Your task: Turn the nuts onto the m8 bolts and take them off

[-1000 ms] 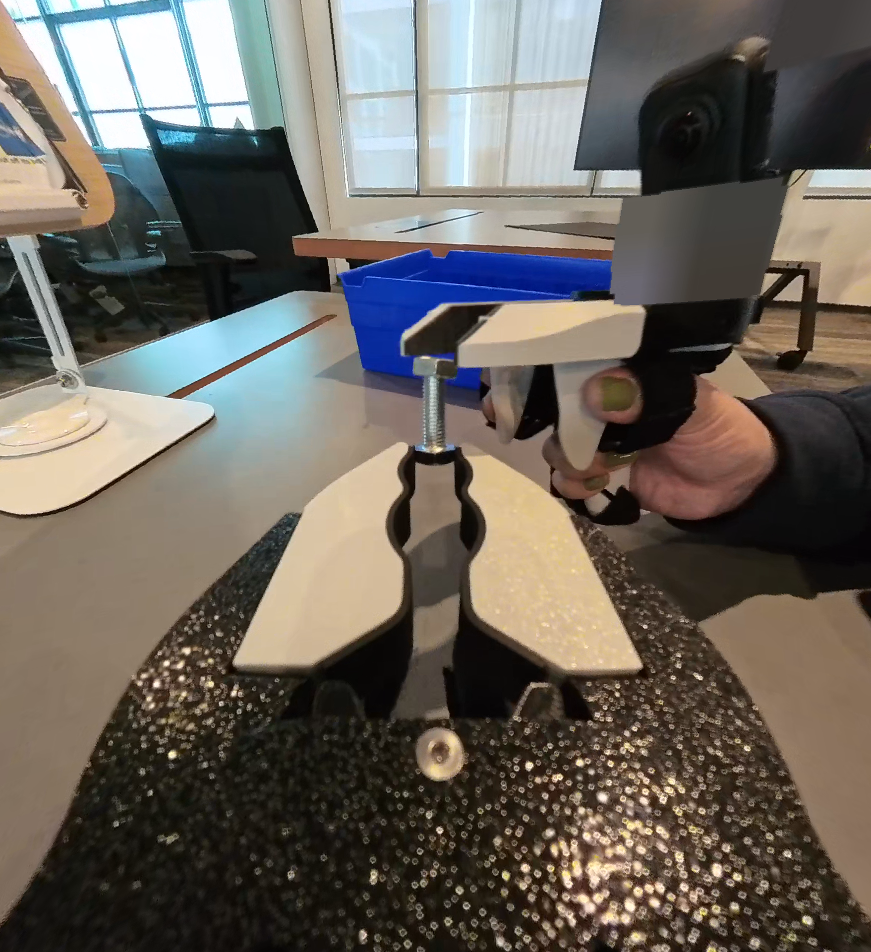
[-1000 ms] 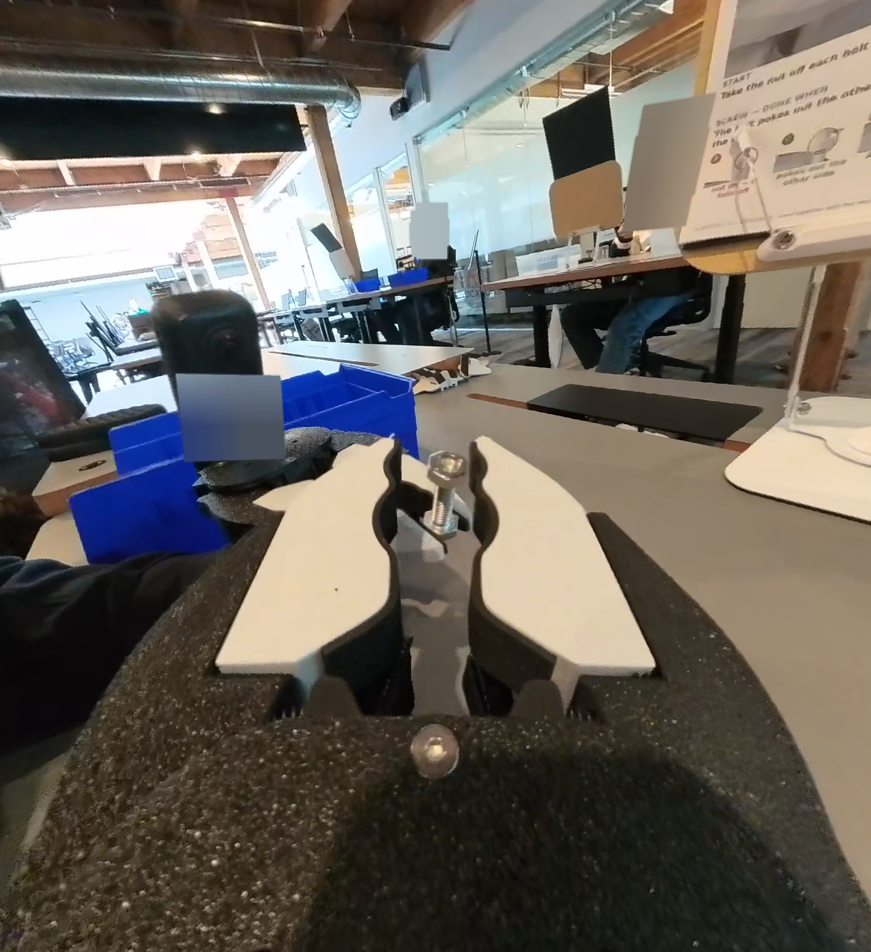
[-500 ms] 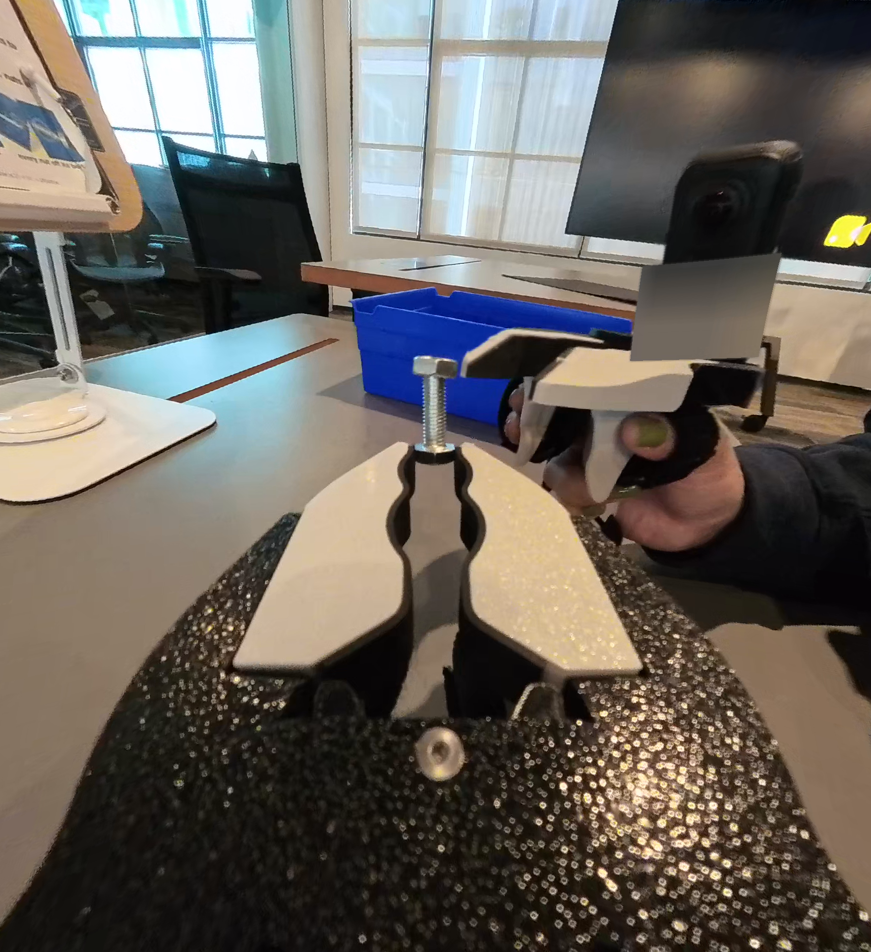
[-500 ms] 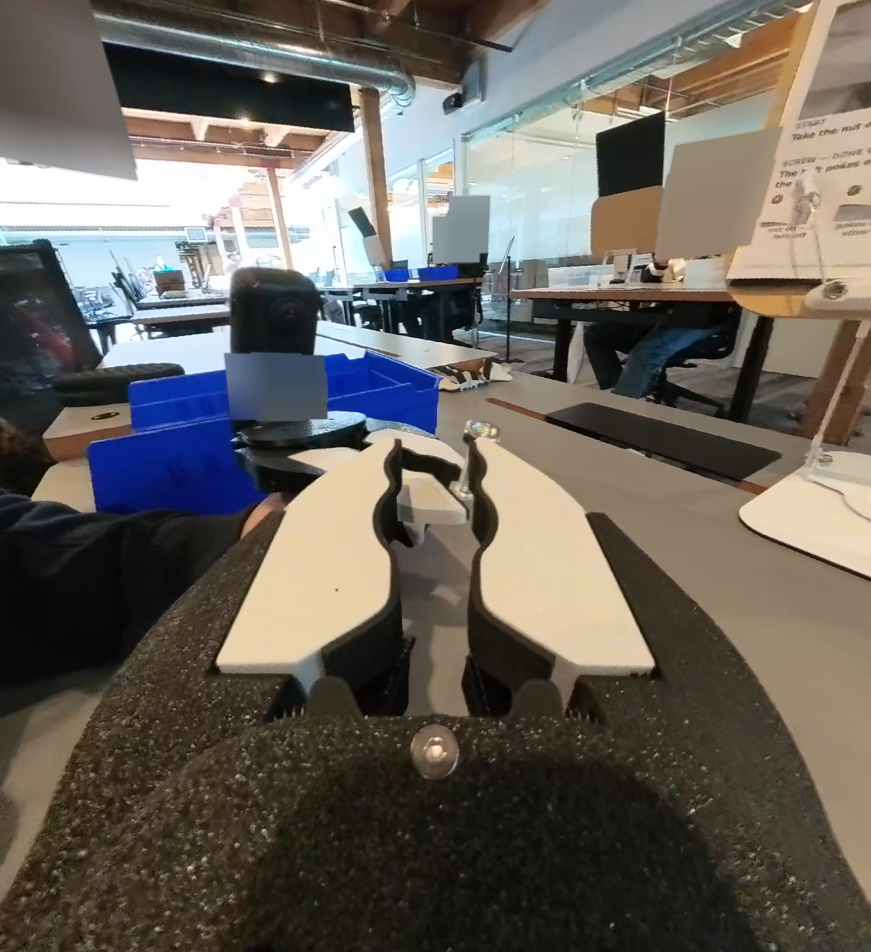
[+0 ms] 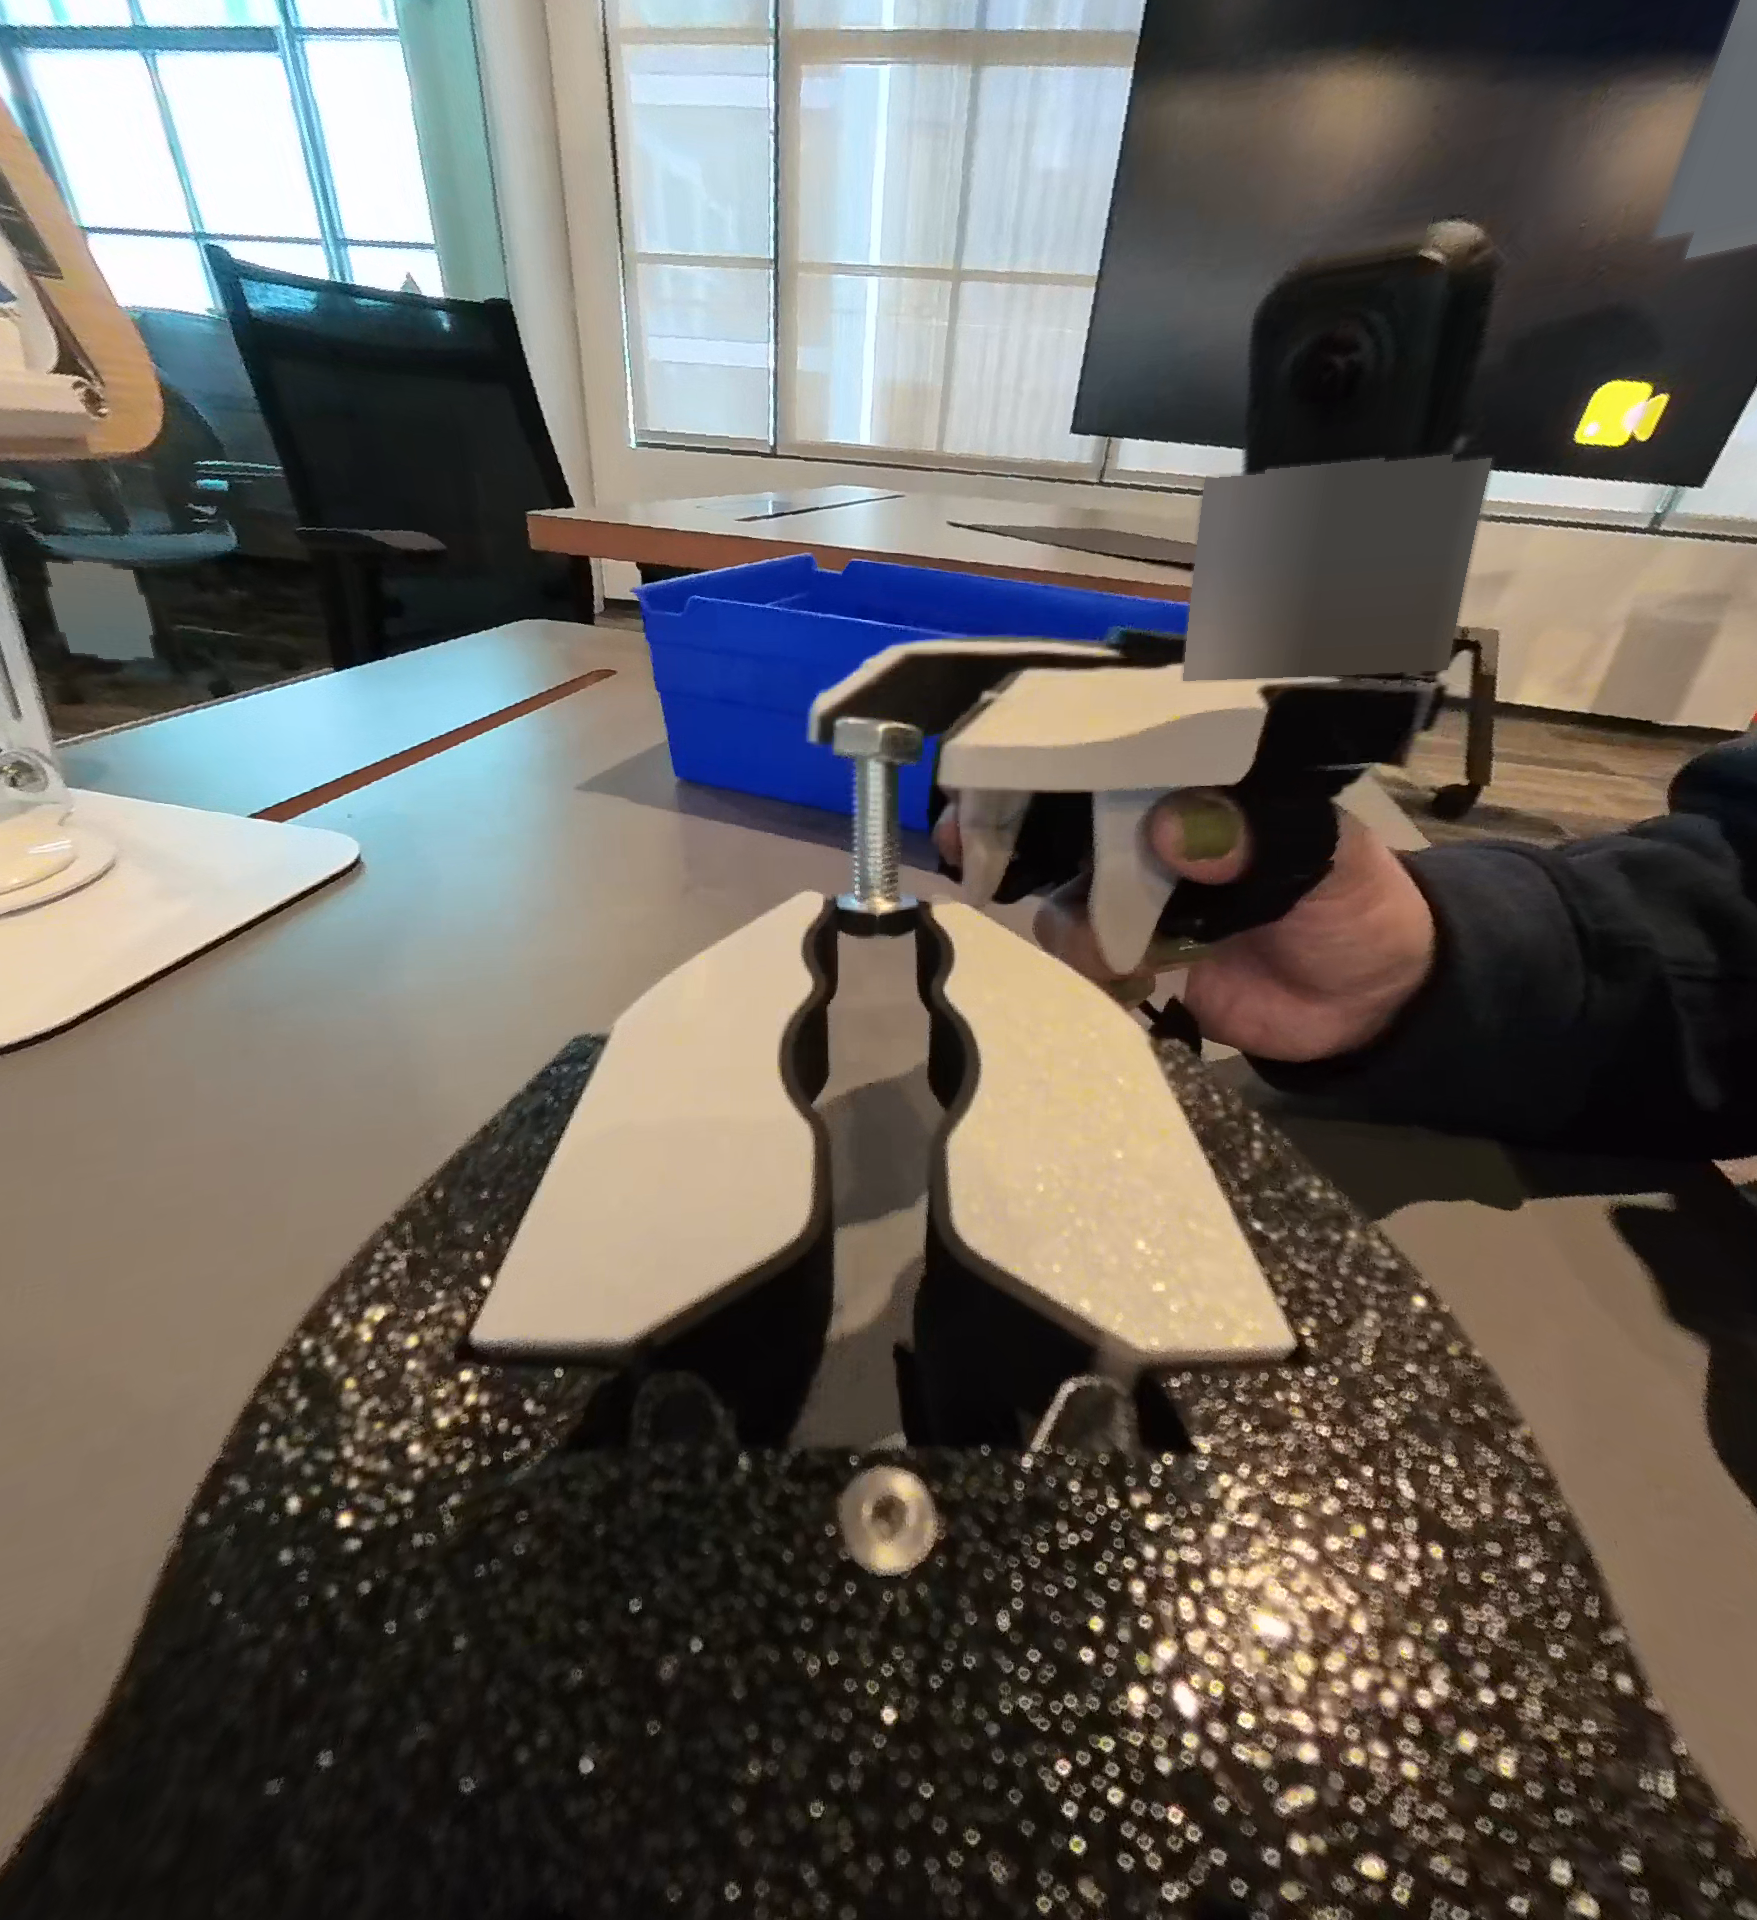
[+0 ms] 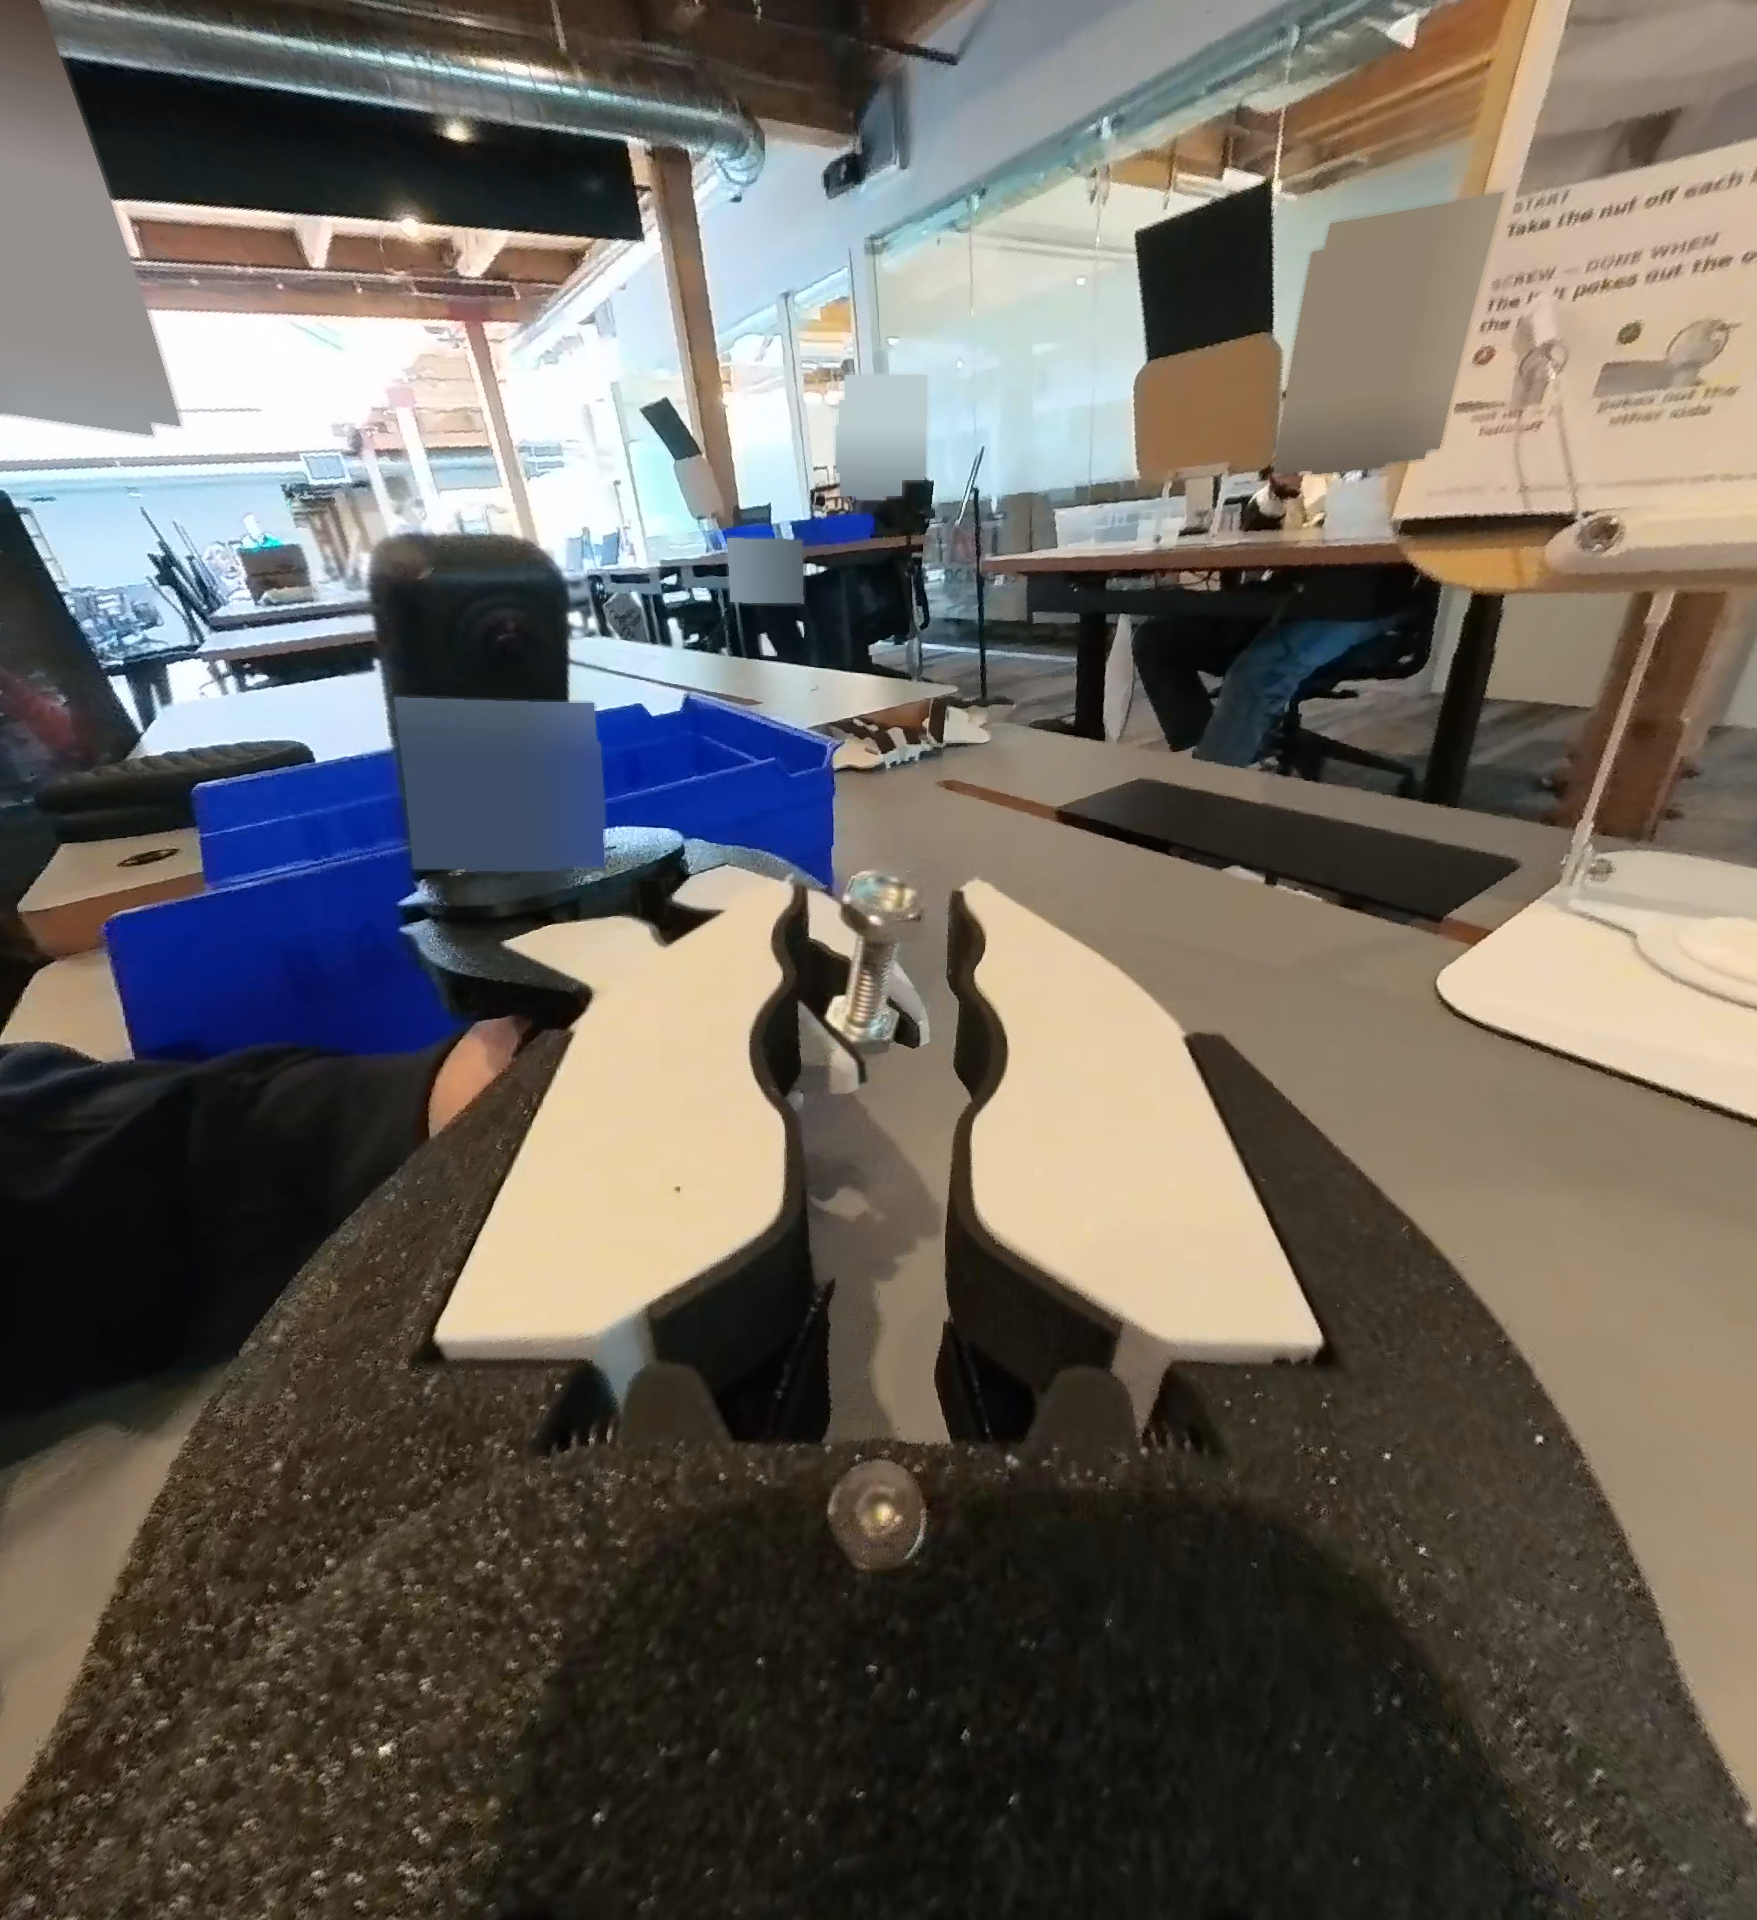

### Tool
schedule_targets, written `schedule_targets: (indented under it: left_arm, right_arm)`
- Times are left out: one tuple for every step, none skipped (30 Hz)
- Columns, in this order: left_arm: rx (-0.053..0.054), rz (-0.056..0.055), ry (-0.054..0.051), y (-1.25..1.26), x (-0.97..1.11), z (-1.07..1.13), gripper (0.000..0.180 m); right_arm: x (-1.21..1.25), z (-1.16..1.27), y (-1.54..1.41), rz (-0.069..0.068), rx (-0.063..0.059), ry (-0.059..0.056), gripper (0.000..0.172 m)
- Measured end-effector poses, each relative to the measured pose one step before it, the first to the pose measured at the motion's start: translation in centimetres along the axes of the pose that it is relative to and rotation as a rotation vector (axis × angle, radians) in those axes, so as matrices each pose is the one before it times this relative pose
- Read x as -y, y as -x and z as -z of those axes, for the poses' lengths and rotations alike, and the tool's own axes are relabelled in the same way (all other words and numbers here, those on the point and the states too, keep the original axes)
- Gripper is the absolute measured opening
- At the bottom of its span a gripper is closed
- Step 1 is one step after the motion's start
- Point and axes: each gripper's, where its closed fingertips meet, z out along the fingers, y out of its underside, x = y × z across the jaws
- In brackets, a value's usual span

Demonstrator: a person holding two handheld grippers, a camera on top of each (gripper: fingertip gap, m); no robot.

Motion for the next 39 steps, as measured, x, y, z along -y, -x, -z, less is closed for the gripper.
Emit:
schedule_targets:
  left_arm:
    - [-0.0068, -0.0063, 0.0031, -0.135, 0.042, -0.028, 0.014]
    - [-0.0083, -0.0054, 0.0021, -0.144, 0.026, -0.06, 0.014]
    - [-0.0094, -0.0044, 0.0004, -0.177, 0.018, -0.047, 0.014]
    - [-0.0055, -0.0017, -0.0016, -0.149, 0.056, -0.032, 0.014]
    - [-0.0105, -0.0017, -0.0019, -0.145, 0.035, 0.033, 0.014]
    - [-0.015, 0.0004, -0.0013, -0.163, 0.06, 0.065, 0.013]
    - [-0.0229, -0.0001, -0.0017, -0.252, 0.037, 0.104, 0.014]
    - [-0.0293, 0.0005, 0.0, -0.34, 0.026, 0.129, 0.013]
    - [-0.0334, 0.0013, -0.0005, -0.366, 0.034, 0.112, 0.013]
    - [-0.0449, 0.0032, -0.002, -0.514, 0.075, 0.107, 0.014]
    - [-0.0471, 0.0096, -0.0036, -0.515, 0.102, 0.065, 0.013]
    - [-0.0423, 0.0135, 0.0018, -0.405, -0.014, 0.038, 0.013]
    - [-0.0374, 0.0138, 0.0062, -0.32, -0.111, -0.021, 0.013]
    - [-0.0305, 0.0128, 0.0081, -0.195, -0.154, -0.099, 0.013]
    - [-0.0166, 0.0116, 0.0109, -0.029, -0.181, -0.118, 0.013]
    - [-0.006, 0.0021, 0.0136, -0.065, -0.236, -0.019, 0.013]
    - [0.0026, -0.002, 0.0145, 0.016, -0.193, -0.079, 0.013]
    - [0.0038, -0.003, 0.0143, 0.051, -0.156, -0.129, 0.013]
    - [0.0035, -0.0043, 0.0134, 0.042, -0.143, -0.117, 0.013]
    - [0.0057, -0.005, 0.0113, 0.083, -0.134, -0.081, 0.013]
    - [0.0154, -0.0054, 0.004, 0.204, -0.042, -0.032, 0.013]
    - [0.0197, -0.0029, 0.0001, 0.292, 0.008, 0.055, 0.013]
    - [0.0271, -0.004, -0.0039, 0.366, 0.055, 0.067, 0.013]
    - [0.0365, -0.0054, -0.0056, 0.4, 0.083, 0.028, 0.013]
    - [0.0339, -0.0038, -0.0022, 0.376, 0.051, 0.035, 0.013]
    - [0.0376, -0.0044, 0.0023, 0.407, -0.005, 0.003, 0.013]
    - [0.0376, -0.0079, 0.0067, 0.395, -0.05, -0.008, 0.013]
    - [0.034, -0.0084, 0.0093, 0.337, -0.072, -0.013, 0.014]
    - [0.0384, -0.0071, 0.0078, 0.396, -0.072, 0.011, 0.014]
    - [0.0328, -0.0036, 0.0057, 0.339, -0.052, 0.0, 0.014]
    - [0.0287, -0.003, 0.006, 0.276, -0.065, -0.016, 0.014]
    - [0.0222, -0.0068, 0.0079, 0.161, -0.074, -0.057, 0.014]
    - [0.0178, -0.0075, 0.0075, 0.107, -0.056, -0.056, 0.014]
    - [0.0139, -0.0071, 0.0051, 0.085, -0.018, -0.028, 0.014]
    - [0.0051, -0.0058, 0.003, 0.036, -0.015, -0.005, 0.014]
    - [-0.0036, -0.0007, -0.0012, 0.002, 0.021, 0.031, 0.014]
    - [-0.011, 0.0051, -0.0079, -0.032, 0.067, 0.073, 0.014]
    - [-0.0184, 0.0103, -0.0126, -0.104, 0.156, 0.081, 0.014]
    - [-0.03, 0.0091, -0.016, -0.27, 0.215, 0.071, 0.014]
  right_arm:
    - [-0.16, -0.06, 0.021, -0.0037, 0.0048, 0.0104, 0.024]
    - [-0.066, -0.024, 0.114, 0.0025, 0.0095, 0.0039, 0.019]
    - [0.021, 0.033, 0.041, 0.0069, 0.0029, 0.0005, 0.015]
    - [0.039, 0.035, 0.088, 0.0153, 0.0082, 0.0034, 0.015]
    - [0.023, 0.034, 0.16, 0.0165, 0.0185, 0.0102, 0.015]
    - [0.012, 0.031, 0.165, 0.0158, 0.0242, 0.012, 0.015]
    - [0.049, 0.049, 0.266, 0.0157, 0.0374, 0.0108, 0.015]
    - [0.011, 0.101, 0.284, 0.0035, 0.0441, 0.0148, 0.015]
    - [0.031, 0.13, 0.365, -0.0047, 0.0524, 0.0134, 0.015]
    - [0.055, 0.154, 0.508, -0.0103, 0.0634, 0.0089, 0.015]
    - [0.036, 0.172, 0.469, -0.0131, 0.0581, 0.0053, 0.015]
    - [-0.094, 0.172, 0.362, -0.0177, 0.0473, 0.0119, 0.015]
    - [-0.162, 0.135, 0.37, -0.0101, 0.0415, 0.0137, 0.015]
    - [-0.196, 0.129, 0.221, -0.0024, 0.0261, 0.0159, 0.015]
    - [-0.213, 0.12, 0.094, 0.0077, 0.0097, 0.0187, 0.015]
    - [-0.207, 0.143, 0.061, 0.0159, 0.0037, 0.0225, 0.015]
    - [-0.21, 0.153, -0.008, 0.0155, -0.0027, 0.0246, 0.015]
    - [-0.183, 0.137, 0.006, 0.0154, -0.0031, 0.0219, 0.015]
    - [-0.171, 0.106, 0.003, 0.0069, -0.0025, 0.0189, 0.015]
    - [-0.127, 0.037, -0.054, -0.0021, -0.0042, 0.0119, 0.015]
    - [-0.017, -0.036, -0.205, -0.0054, -0.0152, 0.0002, 0.015]
    - [0.037, -0.107, -0.245, -0.009, -0.0189, -0.0059, 0.015]
    - [0.066, -0.144, -0.336, -0.0134, -0.0263, -0.0079, 0.015]
    - [0.074, -0.133, -0.403, -0.0168, -0.0334, -0.0079, 0.015]
    - [0.043, -0.155, -0.351, -0.0215, -0.03, -0.0075, 0.015]
    - [0.021, -0.173, -0.388, -0.0277, -0.0353, -0.0062, 0.014]
    - [-0.007, -0.202, -0.31, -0.0269, -0.0338, -0.0047, 0.014]
    - [-0.027, -0.199, -0.293, -0.0278, -0.0367, -0.0034, 0.014]
    - [-0.022, -0.178, -0.341, -0.0302, -0.0454, -0.0046, 0.014]
    - [-0.009, -0.134, -0.259, -0.026, -0.0428, -0.0063, 0.014]
    - [-0.025, -0.084, -0.234, -0.0184, -0.043, -0.0043, 0.014]
    - [-0.046, -0.062, -0.065, -0.0024, -0.0301, -0.0028, 0.014]
    - [-0.018, -0.02, -0.088, 0.0125, -0.0276, -0.0009, 0.014]
    - [0.02, 0.006, -0.051, 0.0199, -0.0209, -0.0004, 0.014]
    - [-0.017, -0.015, -0.04, 0.0199, -0.0113, 0.0015, 0.014]
    - [0.008, 0.008, 0.033, 0.0194, 0.0007, -0.0006, 0.014]
    - [0.109, 0.049, 0.08, 0.0242, 0.0089, -0.0048, 0.014]
    - [0.232, 0.094, 0.303, 0.027, 0.0324, -0.0134, 0.016]
    - [0.418, 0.144, 0.598, 0.0215, 0.0598, -0.0242, 0.025]
